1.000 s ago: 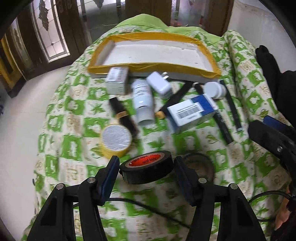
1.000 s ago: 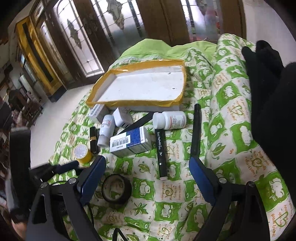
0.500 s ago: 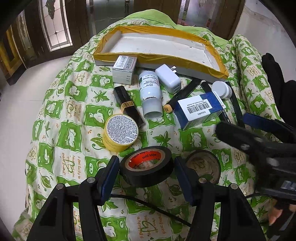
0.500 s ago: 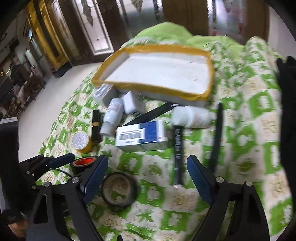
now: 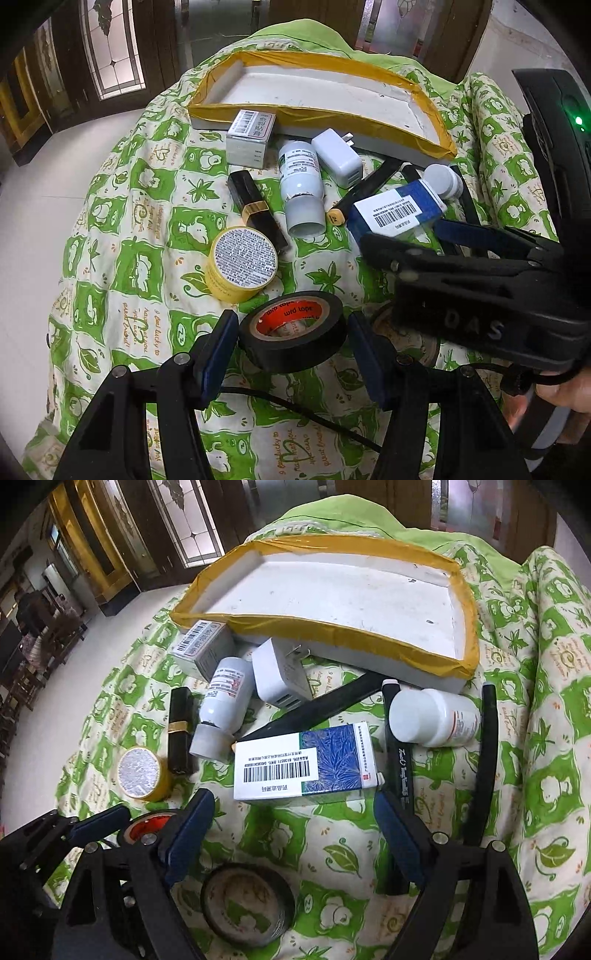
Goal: Organize rigid objects
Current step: 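Grasp the blue-and-white medicine box with the right gripper while the left gripper lifts the tape, then carry the medicine box toward the foam tray with the right gripper while the left gripper carries the tape there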
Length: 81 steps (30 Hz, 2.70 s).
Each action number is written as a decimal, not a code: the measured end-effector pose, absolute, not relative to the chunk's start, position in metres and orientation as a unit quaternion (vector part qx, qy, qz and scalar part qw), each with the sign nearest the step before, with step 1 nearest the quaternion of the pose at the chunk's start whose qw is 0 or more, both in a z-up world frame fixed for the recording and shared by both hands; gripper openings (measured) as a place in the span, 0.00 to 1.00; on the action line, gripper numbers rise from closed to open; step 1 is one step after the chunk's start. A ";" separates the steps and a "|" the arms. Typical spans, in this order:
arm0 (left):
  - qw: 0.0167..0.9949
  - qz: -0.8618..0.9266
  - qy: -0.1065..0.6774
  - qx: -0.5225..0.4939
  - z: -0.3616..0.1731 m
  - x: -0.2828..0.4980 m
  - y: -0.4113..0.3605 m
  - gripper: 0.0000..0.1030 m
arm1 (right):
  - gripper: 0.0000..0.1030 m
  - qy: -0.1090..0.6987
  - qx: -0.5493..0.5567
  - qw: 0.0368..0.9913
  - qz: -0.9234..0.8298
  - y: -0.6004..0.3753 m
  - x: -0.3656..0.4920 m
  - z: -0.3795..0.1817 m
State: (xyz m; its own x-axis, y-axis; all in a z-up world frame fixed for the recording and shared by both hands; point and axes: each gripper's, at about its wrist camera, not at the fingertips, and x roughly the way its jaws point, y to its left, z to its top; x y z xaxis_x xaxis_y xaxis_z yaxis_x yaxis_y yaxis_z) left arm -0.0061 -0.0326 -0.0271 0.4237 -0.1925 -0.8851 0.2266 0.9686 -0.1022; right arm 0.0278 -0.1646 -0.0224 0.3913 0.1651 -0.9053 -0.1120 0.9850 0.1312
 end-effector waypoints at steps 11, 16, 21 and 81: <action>0.846 -0.124 0.518 0.004 -0.024 -0.007 -0.031 0.63 | 0.32 0.556 0.072 0.817 0.133 -0.178 0.022 -0.017; 0.846 -0.124 0.519 0.005 -0.024 -0.007 -0.029 0.63 | 0.63 0.544 0.139 0.818 0.124 -0.200 0.017 -0.006; 0.846 -0.125 0.519 0.008 -0.025 -0.006 -0.031 0.63 | 0.63 0.551 0.235 0.797 0.082 -0.216 0.034 -0.013; 0.891 -0.157 0.426 -0.009 0.024 -0.005 -0.034 0.62 | 0.35 0.521 0.205 0.822 0.103 -0.238 0.072 0.032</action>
